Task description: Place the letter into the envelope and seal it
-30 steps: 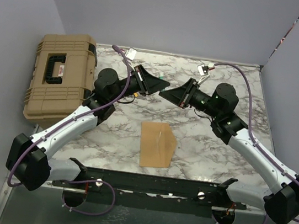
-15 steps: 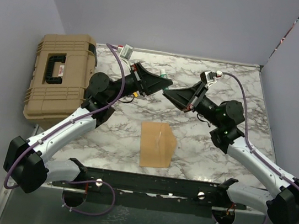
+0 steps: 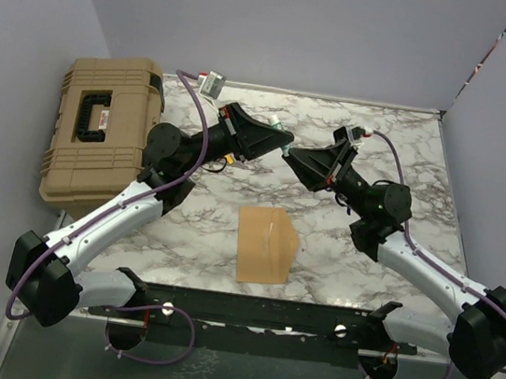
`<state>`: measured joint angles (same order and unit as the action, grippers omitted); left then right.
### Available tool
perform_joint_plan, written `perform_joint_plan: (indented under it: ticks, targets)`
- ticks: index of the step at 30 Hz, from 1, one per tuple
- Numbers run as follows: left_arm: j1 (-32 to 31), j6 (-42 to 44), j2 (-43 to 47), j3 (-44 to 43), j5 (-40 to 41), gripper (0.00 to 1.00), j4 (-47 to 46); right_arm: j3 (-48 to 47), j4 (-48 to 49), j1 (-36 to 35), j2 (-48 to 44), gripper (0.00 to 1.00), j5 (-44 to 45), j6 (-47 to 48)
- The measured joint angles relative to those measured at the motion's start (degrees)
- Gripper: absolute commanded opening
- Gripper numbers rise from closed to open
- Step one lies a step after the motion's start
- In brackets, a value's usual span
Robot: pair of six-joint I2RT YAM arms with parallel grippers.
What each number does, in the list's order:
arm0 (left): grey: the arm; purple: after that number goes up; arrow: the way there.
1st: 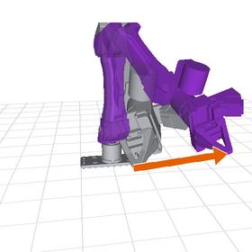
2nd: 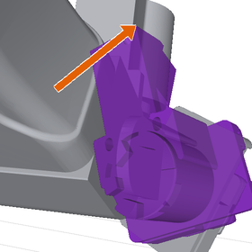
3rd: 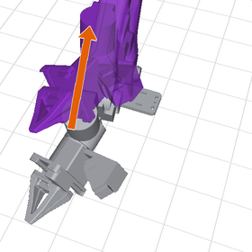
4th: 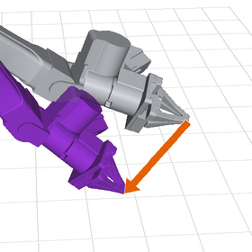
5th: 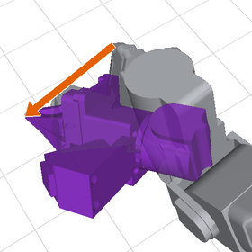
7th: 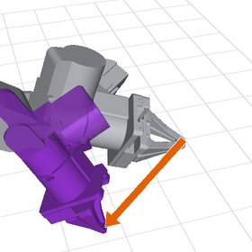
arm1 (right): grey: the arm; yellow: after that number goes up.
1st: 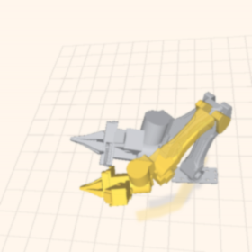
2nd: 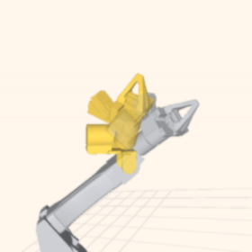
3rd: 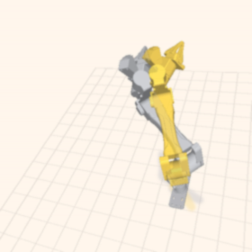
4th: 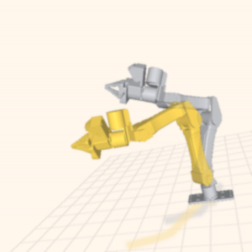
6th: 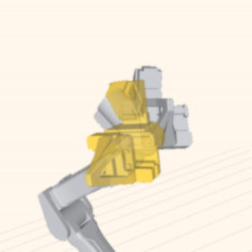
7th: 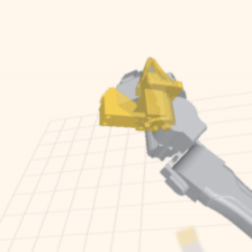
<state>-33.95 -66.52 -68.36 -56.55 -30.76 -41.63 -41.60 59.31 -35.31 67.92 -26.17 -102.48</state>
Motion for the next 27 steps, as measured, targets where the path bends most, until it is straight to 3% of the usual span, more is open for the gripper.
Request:
perform_joint_plan:
  ticks: [2, 4, 6, 14, 18, 21, 27]
  targets:
    - [0.0, -0.1, 0.0, 0.0, 0.0, 0.0, -0.3, 0.0, -0.1, 0.0, -0.1, 0.62, 0.2, 0.2]
    - [0.3, -0.3, 0.0, 0.0, 0.6, 0.0, -0.8, 0.1, -1.6, 0.2, -1.4, 0.73, 1.2, 2.6]
    - [0.9, -0.6, 0.1, 0.0, 1.9, 0.0, -1.7, 0.1, -5.2, 0.7, -4.5, 0.77, 2.2, 6.8]
    - [1.2, -3.2, 0.1, 0.0, 7.0, 0.0, -2.0, -12.3, -32.9, 0.8, -13.9, 0.77, 4.3, 41.5]
    - [1.2, -3.8, 0.1, 0.0, 8.7, 0.0, -1.6, -17.3, -41.9, 0.8, -13.8, 0.65, 5.9, 59.8]
    - [1.2, -4.0, 0.1, 0.0, 9.5, 0.0, 0.0, -18.1, -45.5, 0.5, -13.1, 0.58, 8.5, 72.0]
    - [1.2, -3.7, 0.1, 0.0, 9.7, 0.0, 3.5, -13.9, -43.1, -3.1, -12.7, 0.57, 13.0, 92.7]
